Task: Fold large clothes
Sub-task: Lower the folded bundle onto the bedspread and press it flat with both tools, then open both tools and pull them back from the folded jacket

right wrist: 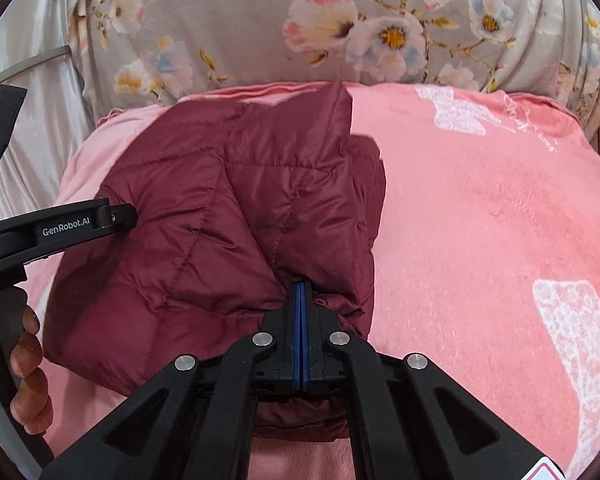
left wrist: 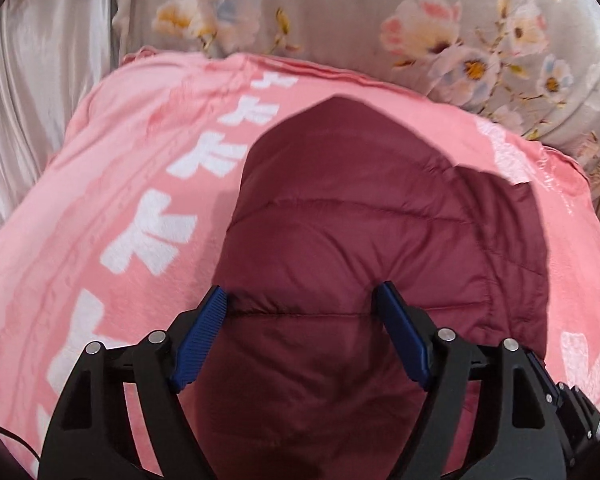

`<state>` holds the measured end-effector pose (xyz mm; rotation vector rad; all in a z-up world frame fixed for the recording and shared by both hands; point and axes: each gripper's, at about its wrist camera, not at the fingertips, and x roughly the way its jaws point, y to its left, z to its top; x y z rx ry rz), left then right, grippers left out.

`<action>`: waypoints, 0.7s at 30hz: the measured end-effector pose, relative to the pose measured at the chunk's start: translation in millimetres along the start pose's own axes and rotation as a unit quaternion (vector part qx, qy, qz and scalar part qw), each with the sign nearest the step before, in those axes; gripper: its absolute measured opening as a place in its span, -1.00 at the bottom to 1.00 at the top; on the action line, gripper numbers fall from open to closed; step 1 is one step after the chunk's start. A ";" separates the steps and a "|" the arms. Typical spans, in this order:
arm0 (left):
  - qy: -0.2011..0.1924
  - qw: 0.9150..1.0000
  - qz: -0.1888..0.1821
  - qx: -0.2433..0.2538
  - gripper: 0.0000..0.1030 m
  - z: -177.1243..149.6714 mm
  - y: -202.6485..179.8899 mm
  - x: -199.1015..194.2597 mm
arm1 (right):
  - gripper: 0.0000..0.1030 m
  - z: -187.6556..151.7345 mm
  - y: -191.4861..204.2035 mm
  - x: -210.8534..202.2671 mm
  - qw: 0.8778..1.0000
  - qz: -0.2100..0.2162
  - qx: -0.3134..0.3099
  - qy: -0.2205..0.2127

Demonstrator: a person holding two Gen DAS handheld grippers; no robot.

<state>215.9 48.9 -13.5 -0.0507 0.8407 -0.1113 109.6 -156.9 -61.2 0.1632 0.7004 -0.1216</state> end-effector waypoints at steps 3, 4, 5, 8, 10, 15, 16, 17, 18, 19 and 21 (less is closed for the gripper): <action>0.001 1.000 0.008 0.008 0.50 -4.4 -2.6 7.6 | -1.00 -2.3 0.4 10.3 1.000 -0.002 -0.003 0.012; 0.001 1.000 0.011 0.011 0.51 -6.1 -3.6 10.3 | -1.00 -2.7 -0.1 13.8 1.000 -0.001 -0.003 0.017; 0.002 1.000 0.013 0.012 0.51 -6.5 -4.2 12.0 | -1.00 -2.9 -0.4 15.7 1.000 -0.001 -0.003 0.019; 0.002 1.000 0.018 0.014 0.53 -10.3 -5.4 20.2 | -1.00 -4.5 -1.5 20.6 1.000 0.005 0.000 0.026; -0.002 1.000 0.022 0.016 0.54 -13.4 -6.2 24.4 | -1.00 -5.1 -3.0 22.9 0.999 0.010 0.003 0.030; -0.009 0.999 0.031 0.018 0.54 -18.5 -8.4 30.3 | -1.00 -5.6 -6.2 25.9 0.999 0.019 0.009 0.035; -0.012 0.999 0.034 0.018 0.54 -20.2 -9.1 31.3 | -1.00 -5.5 -6.2 26.2 0.999 0.019 0.009 0.035; -0.013 0.999 0.036 0.019 0.54 -21.1 -9.9 31.6 | -1.00 -5.6 -6.1 26.4 0.999 0.019 0.009 0.035; -0.016 0.999 0.039 0.021 0.54 -21.8 -11.1 32.0 | -1.00 -5.7 -5.8 26.5 0.999 0.018 0.008 0.035; -0.018 0.999 0.042 0.022 0.54 -23.0 -11.9 32.2 | -1.00 -5.8 -5.8 26.2 0.999 0.017 0.008 0.033; -0.025 0.998 0.047 0.025 0.55 -25.1 -13.1 31.9 | -1.00 -6.2 -7.0 25.4 0.999 0.021 0.010 0.030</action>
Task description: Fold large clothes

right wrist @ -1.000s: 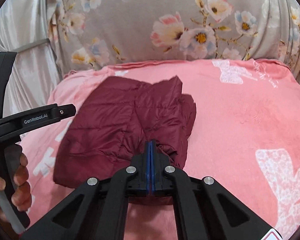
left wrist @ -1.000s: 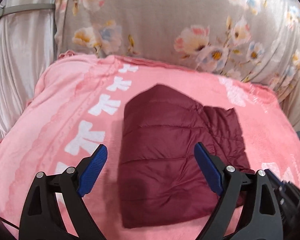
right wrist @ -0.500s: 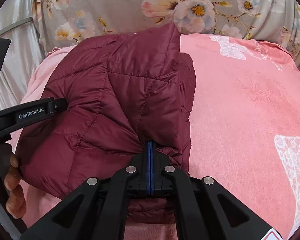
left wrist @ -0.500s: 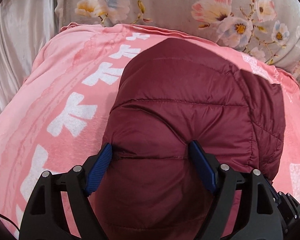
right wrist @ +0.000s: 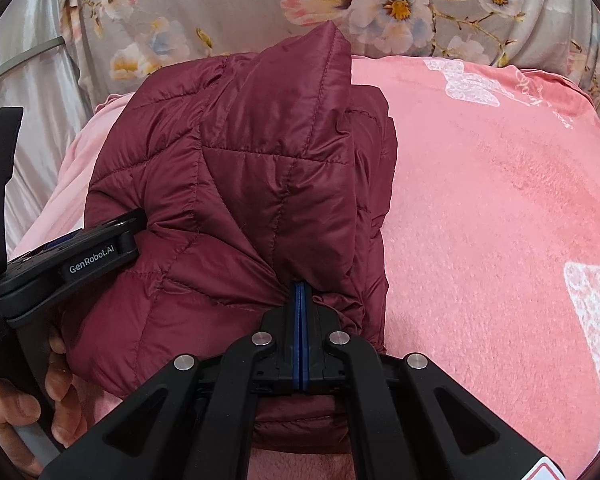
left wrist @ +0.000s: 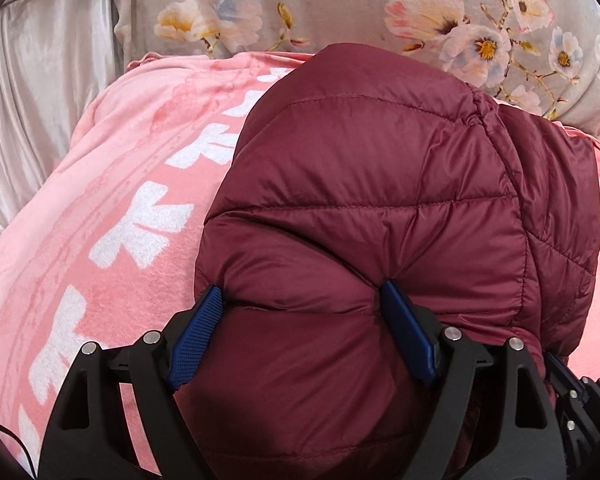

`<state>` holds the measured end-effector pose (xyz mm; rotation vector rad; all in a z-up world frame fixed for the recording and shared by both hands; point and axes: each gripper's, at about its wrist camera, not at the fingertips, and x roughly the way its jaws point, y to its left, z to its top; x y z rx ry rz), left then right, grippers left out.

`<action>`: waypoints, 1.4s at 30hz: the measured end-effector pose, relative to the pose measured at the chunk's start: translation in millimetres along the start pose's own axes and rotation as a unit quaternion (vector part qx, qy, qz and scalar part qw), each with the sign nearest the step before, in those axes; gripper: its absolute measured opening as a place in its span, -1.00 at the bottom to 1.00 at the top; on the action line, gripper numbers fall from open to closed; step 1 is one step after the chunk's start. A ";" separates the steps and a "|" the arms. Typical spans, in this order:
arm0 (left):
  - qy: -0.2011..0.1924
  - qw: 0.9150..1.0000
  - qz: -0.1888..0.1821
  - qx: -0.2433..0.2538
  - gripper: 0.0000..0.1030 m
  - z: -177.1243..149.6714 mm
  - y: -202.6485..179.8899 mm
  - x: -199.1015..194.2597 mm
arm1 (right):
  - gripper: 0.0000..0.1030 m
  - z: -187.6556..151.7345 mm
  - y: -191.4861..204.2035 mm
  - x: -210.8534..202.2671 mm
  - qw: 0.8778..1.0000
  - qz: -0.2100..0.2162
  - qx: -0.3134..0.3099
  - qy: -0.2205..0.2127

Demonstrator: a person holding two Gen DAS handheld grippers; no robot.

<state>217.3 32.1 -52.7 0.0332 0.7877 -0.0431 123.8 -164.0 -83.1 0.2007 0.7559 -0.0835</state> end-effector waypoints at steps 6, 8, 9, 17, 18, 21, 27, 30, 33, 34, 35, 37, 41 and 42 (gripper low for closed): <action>-0.006 1.000 -0.002 -0.007 0.55 -2.3 5.4 -26.8 | -0.87 -11.1 -0.9 -43.3 0.998 0.008 -0.019 -0.056; -0.015 1.000 0.003 -0.012 0.69 -7.0 7.3 -43.6 | -0.84 -20.4 3.6 -61.1 0.996 0.001 -0.043 -0.074; -0.022 1.000 0.003 -0.015 0.70 -11.4 8.0 -54.0 | -0.76 -24.0 5.2 -67.4 0.995 -0.003 -0.051 -0.081; -0.044 0.999 0.014 -0.017 0.82 -56.0 -5.7 -108.4 | -0.20 -58.5 -2.6 -109.8 0.991 -0.017 -0.058 -0.120; -0.044 0.999 0.013 -0.019 0.82 -62.1 -7.6 -113.1 | -0.15 -64.1 -4.2 -114.2 0.990 -0.018 -0.060 -0.125; -0.035 0.999 0.006 -0.027 0.83 -83.8 -11.7 -125.4 | -0.05 -77.3 -5.6 -124.1 0.987 -0.016 -0.078 -0.141; -0.028 0.999 0.017 -0.022 0.88 -115.8 -21.1 -123.8 | 0.08 -96.8 -0.2 -121.0 0.984 -0.045 -0.111 -0.135; -0.020 0.999 0.028 -0.016 0.88 -127.1 -24.9 -115.8 | 0.09 -94.4 -3.0 -114.6 0.986 -0.056 -0.100 -0.119; -0.017 0.999 0.024 -0.021 0.88 -130.6 -23.8 -113.4 | 0.09 -89.7 -14.4 -108.6 0.991 -0.058 -0.065 -0.101; -0.021 0.999 0.023 -0.023 0.88 -131.2 -23.0 -114.7 | 0.09 -87.9 -19.6 -106.7 0.993 -0.058 -0.050 -0.095; -0.023 0.999 0.022 -0.024 0.88 -131.5 -22.8 -115.1 | 0.09 -88.9 -20.7 -106.1 0.993 -0.057 -0.041 -0.093; -0.022 0.999 0.020 -0.023 0.88 -132.6 -22.8 -114.6 | 0.09 -88.3 -24.1 -104.1 0.994 -0.055 -0.032 -0.087; -0.021 0.999 0.023 -0.013 0.88 -133.2 -26.3 -113.4 | 0.09 -90.6 -18.8 -103.6 0.993 -0.059 -0.049 -0.091; -0.023 0.999 0.024 -0.008 0.88 -133.5 -28.3 -113.8 | 0.09 -91.4 -17.5 -103.8 0.993 -0.060 -0.053 -0.091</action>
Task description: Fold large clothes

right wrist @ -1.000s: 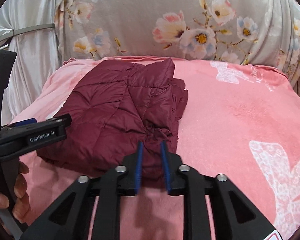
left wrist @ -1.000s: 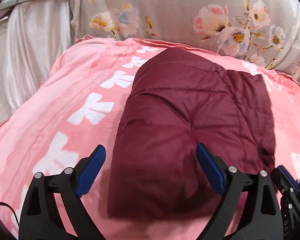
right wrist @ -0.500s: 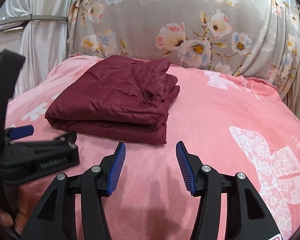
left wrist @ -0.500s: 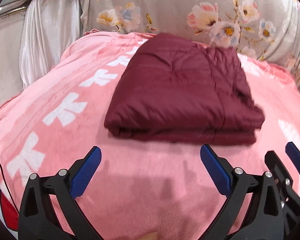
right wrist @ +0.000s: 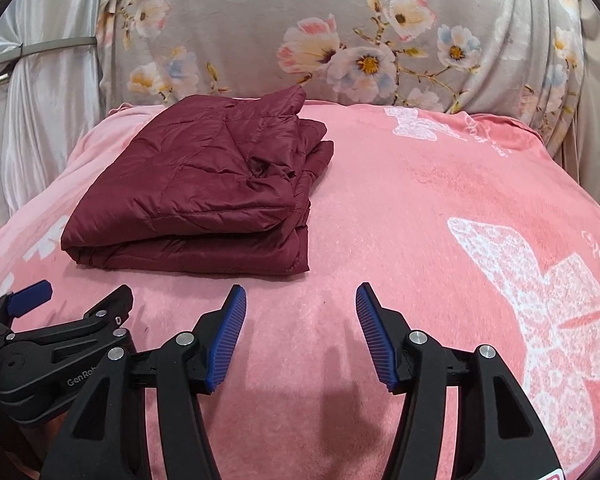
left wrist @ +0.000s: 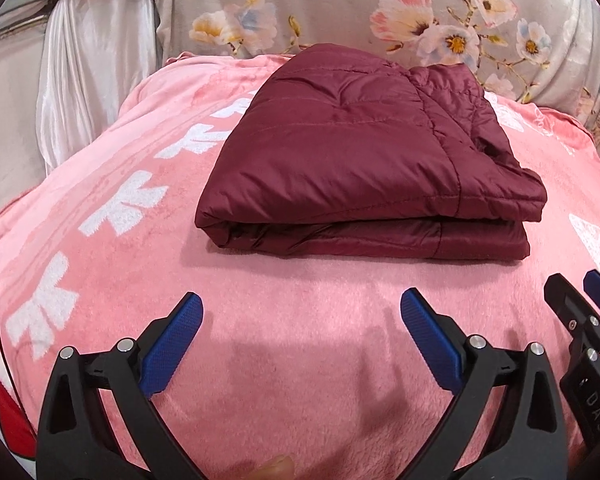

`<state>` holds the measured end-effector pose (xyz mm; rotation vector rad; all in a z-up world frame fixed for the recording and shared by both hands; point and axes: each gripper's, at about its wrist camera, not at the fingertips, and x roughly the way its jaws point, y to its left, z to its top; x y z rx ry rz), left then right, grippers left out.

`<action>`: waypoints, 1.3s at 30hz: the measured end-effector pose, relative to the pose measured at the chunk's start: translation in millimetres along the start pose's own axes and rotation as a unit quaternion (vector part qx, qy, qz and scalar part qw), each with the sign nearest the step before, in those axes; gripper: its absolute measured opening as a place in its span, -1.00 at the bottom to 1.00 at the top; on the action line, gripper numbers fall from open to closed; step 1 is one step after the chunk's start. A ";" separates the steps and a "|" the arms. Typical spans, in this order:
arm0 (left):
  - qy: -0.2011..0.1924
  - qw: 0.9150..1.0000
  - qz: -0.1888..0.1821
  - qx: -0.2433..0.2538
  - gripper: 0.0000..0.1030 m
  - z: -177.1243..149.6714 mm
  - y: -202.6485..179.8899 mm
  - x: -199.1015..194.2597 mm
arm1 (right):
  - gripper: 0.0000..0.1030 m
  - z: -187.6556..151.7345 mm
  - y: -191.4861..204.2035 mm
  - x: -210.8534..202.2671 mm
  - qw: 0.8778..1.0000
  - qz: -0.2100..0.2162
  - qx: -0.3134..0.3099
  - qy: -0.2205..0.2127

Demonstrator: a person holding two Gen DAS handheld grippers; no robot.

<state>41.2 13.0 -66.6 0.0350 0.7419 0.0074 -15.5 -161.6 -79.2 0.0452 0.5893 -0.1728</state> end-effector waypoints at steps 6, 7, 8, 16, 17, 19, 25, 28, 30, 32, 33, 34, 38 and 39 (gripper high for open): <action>-0.011 1.000 0.006 0.016 0.88 -2.9 -5.7 -3.2 | 0.09 -2.0 5.1 0.6 1.000 -0.001 -0.011 0.005; -0.012 1.000 0.007 0.017 0.88 -3.7 -6.7 -4.1 | 0.09 -2.0 5.0 0.8 1.000 0.000 -0.011 0.005; -0.013 1.000 0.007 0.017 0.88 -3.8 -6.6 -4.1 | 0.09 -2.0 5.2 0.8 1.000 0.000 -0.011 0.005; -0.007 1.000 0.000 0.003 0.88 -3.0 -2.5 -3.6 | 0.09 -1.8 3.6 0.6 1.000 0.000 -0.011 0.005; -0.007 1.000 0.000 0.000 0.88 -3.1 -1.5 -3.8 | 0.09 -1.8 4.4 0.5 1.000 0.000 -0.010 0.005; -0.007 1.000 0.000 -0.002 0.88 -3.3 -1.2 -4.3 | 0.09 -2.3 4.9 0.4 1.000 0.000 -0.010 0.005; -0.011 1.000 0.002 -0.003 0.88 -3.6 -1.1 -5.4 | 0.09 -1.5 4.5 1.6 1.000 0.001 -0.006 0.008; -0.012 1.000 0.000 -0.008 0.88 -3.7 0.5 -5.6 | 0.09 -1.6 3.9 2.1 1.000 0.002 -0.005 0.011; -0.013 1.000 -0.001 -0.010 0.88 -3.2 2.0 -5.4 | 0.09 -1.8 3.5 2.0 1.000 0.002 -0.005 0.011; -0.014 1.000 -0.002 -0.012 0.88 -3.2 2.6 -5.5 | 0.09 -1.7 4.0 2.2 1.000 0.002 -0.006 0.011; -0.014 1.000 -0.002 -0.012 0.88 -3.2 2.6 -5.6 | 0.09 -1.7 4.3 2.1 1.000 0.001 -0.005 0.011; -0.015 1.000 -0.002 -0.012 0.88 -3.2 2.2 -5.9 | 0.09 -1.8 4.4 2.3 1.000 0.002 -0.006 0.011; -0.017 1.000 0.000 -0.012 0.88 -3.3 2.7 -6.4 | 0.09 -1.8 4.5 2.5 1.000 0.001 -0.006 0.011; -0.018 1.000 0.001 -0.013 0.88 -3.3 3.3 -6.5 | 0.09 -1.8 4.8 2.3 1.000 0.001 -0.006 0.011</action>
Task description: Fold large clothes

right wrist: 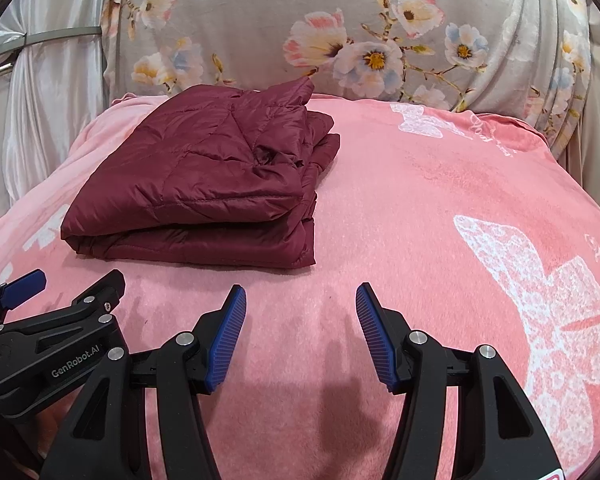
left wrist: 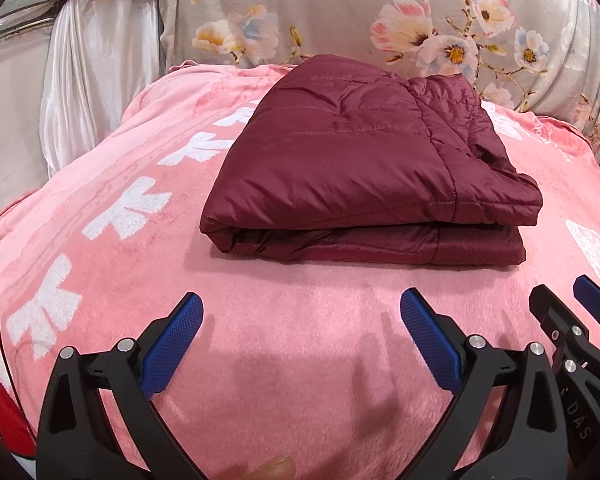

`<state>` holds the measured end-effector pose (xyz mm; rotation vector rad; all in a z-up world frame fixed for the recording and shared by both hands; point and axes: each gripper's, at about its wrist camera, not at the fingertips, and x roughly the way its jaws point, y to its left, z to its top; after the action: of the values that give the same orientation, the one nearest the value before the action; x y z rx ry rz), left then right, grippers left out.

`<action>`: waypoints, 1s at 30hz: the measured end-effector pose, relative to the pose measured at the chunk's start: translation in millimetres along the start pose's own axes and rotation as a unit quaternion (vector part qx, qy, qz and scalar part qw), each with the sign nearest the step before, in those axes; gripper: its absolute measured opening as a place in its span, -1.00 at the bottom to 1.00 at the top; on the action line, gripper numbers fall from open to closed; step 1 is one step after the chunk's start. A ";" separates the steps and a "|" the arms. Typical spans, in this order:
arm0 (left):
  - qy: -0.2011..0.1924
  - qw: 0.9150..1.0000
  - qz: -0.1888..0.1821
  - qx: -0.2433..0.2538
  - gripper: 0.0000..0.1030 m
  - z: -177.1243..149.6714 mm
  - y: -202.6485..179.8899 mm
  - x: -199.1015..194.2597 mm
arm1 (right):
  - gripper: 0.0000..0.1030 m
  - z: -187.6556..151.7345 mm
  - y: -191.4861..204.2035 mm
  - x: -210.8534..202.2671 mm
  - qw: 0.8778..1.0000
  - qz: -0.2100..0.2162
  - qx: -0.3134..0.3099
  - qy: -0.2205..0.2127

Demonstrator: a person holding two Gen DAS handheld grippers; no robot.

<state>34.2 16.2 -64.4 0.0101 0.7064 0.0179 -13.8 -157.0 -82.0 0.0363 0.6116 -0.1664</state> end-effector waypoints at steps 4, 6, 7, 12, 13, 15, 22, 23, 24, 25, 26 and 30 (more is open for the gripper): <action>0.002 1.000 -0.001 -0.008 0.88 -0.2 2.8 0.1 | 0.09 0.1 -0.1 0.0 1.000 0.000 0.000 0.000; 0.004 1.000 0.000 -0.011 0.87 0.0 3.5 0.8 | 0.09 0.0 -0.3 0.2 1.000 0.000 0.000 0.000; 0.005 1.000 0.000 -0.012 0.87 0.1 3.5 1.0 | 0.09 0.0 -0.3 0.3 1.000 0.000 0.000 0.001; 0.004 1.000 0.001 -0.008 0.87 0.7 2.8 1.2 | 0.09 -0.1 0.2 0.2 1.000 0.000 0.000 0.000; 0.003 1.000 0.002 -0.008 0.87 0.5 2.8 1.2 | 0.09 -0.1 0.3 0.2 1.000 0.000 -0.001 0.000; 0.002 1.000 0.002 -0.008 0.87 -0.3 2.9 0.8 | 0.09 -0.1 0.6 0.1 1.000 -0.001 -0.001 0.000; 0.002 1.000 0.002 -0.007 0.87 -0.1 3.8 1.4 | 0.09 -0.3 0.0 0.3 1.000 0.000 0.000 0.000; 0.002 1.000 0.002 -0.007 0.87 -0.4 3.2 1.0 | 0.09 -0.3 0.4 0.3 1.000 0.000 0.000 0.000; 0.002 1.000 0.002 -0.007 0.87 -0.4 2.9 0.8 | 0.09 -0.3 0.2 0.4 1.000 0.000 -0.001 0.000; 0.002 1.000 0.002 -0.006 0.87 -0.3 3.1 1.1 | 0.09 -0.3 0.1 0.4 1.000 0.000 -0.001 0.000; 0.002 1.000 0.002 -0.006 0.87 -0.6 2.7 1.0 | 0.09 -0.3 0.6 0.3 1.000 -0.001 -0.001 0.000; 0.003 1.000 0.001 -0.005 0.87 -0.9 2.2 0.8 | 0.09 -0.4 0.3 0.5 1.000 0.000 -0.001 0.001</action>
<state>34.2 18.5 -65.6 0.0017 0.7118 0.0226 -13.6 -156.7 -82.6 0.0344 0.6128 -0.1668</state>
